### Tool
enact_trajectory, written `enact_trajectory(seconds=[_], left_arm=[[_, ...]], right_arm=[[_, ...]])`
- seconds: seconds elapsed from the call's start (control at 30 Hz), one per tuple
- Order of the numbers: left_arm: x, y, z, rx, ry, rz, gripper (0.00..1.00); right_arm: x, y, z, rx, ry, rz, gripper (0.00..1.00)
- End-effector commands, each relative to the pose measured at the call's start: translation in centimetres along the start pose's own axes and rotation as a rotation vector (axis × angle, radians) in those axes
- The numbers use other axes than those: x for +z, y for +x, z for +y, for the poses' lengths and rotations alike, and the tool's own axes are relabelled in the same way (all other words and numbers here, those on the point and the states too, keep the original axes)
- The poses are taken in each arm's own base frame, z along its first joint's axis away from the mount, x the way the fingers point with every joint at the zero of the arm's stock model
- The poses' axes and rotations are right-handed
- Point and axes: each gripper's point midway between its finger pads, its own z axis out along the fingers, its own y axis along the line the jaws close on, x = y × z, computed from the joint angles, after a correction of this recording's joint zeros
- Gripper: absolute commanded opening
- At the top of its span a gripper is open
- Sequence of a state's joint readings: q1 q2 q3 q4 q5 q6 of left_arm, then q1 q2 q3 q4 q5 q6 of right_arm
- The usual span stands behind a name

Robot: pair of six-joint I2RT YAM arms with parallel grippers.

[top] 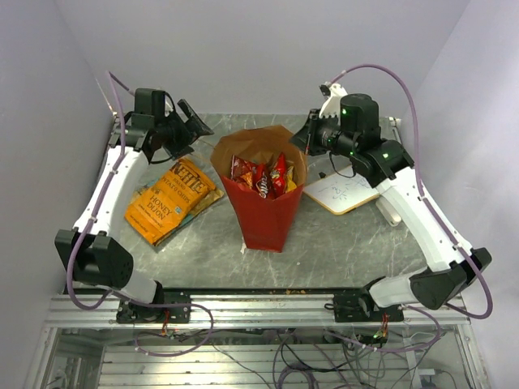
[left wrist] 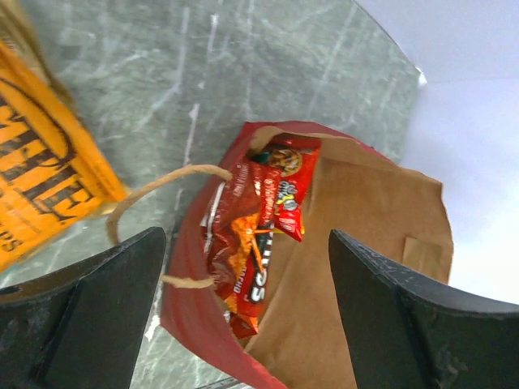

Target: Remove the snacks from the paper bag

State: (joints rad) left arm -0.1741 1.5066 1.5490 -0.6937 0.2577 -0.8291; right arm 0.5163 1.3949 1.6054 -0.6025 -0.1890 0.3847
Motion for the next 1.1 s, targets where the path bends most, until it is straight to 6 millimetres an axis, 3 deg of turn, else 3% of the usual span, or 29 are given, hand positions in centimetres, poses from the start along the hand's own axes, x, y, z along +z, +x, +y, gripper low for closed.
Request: enact_trajectory(seconds=[0.0,0.13,0.3,0.43,0.53,0.57,0.67,0.8,0.87,0.93,1.07], left_arm=[[-3.1,-1.8,0.8,0.042,-0.112,-0.118,0.93],[-3.6,-2.1,3.3,-0.051,-0.216,-0.174,0.97],[1.3,-0.1,2.7,-0.083,-0.128,-0.031,0.86],[2.0,-0.7,0.4,-0.054,-0.058,-0.015,0.59],[1.8,-0.3,0.1,-0.051,-0.055,0.008,0.17],[1.7,0.1,0.0,-0.051,-0.048,0.021,0.09],[0.9,1.6,-1.6,-0.046,0.033,0.062,0.07],[-1.5,4.1,-3.5,-0.044,0.106,0.098,0.07],[-2.6,5.6,-3.6,-0.048,0.119,0.115,0.07],[-3.4,7.4,-3.1,-0.059,0.127,0.143,0.07],[-4.4,11.9,-1.1,-0.068,0.118,0.224,0.07]], right_arm=[[-1.2,-0.8,-1.2,-0.014,0.079,-0.042,0.0],[-1.6,-1.3,-2.2,-0.043,0.137,-0.06,0.0],[-2.1,-2.1,-2.9,-0.078,0.177,-0.093,0.0],[-2.4,-3.4,-3.7,-0.123,0.232,-0.129,0.0],[-2.7,-4.6,-5.0,-0.186,0.307,-0.139,0.0],[-2.9,-5.3,-5.4,-0.211,0.334,-0.145,0.0],[-4.1,-7.7,-7.6,-0.262,0.405,-0.17,0.0],[-5.4,-11.1,-10.1,-0.223,0.353,-0.226,0.0],[-4.8,-11.9,-9.0,-0.24,0.279,-0.233,0.0],[-3.6,-11.4,-7.1,-0.24,0.152,-0.212,0.0],[-1.7,-7.5,-3.0,-0.19,-0.138,-0.126,0.0]])
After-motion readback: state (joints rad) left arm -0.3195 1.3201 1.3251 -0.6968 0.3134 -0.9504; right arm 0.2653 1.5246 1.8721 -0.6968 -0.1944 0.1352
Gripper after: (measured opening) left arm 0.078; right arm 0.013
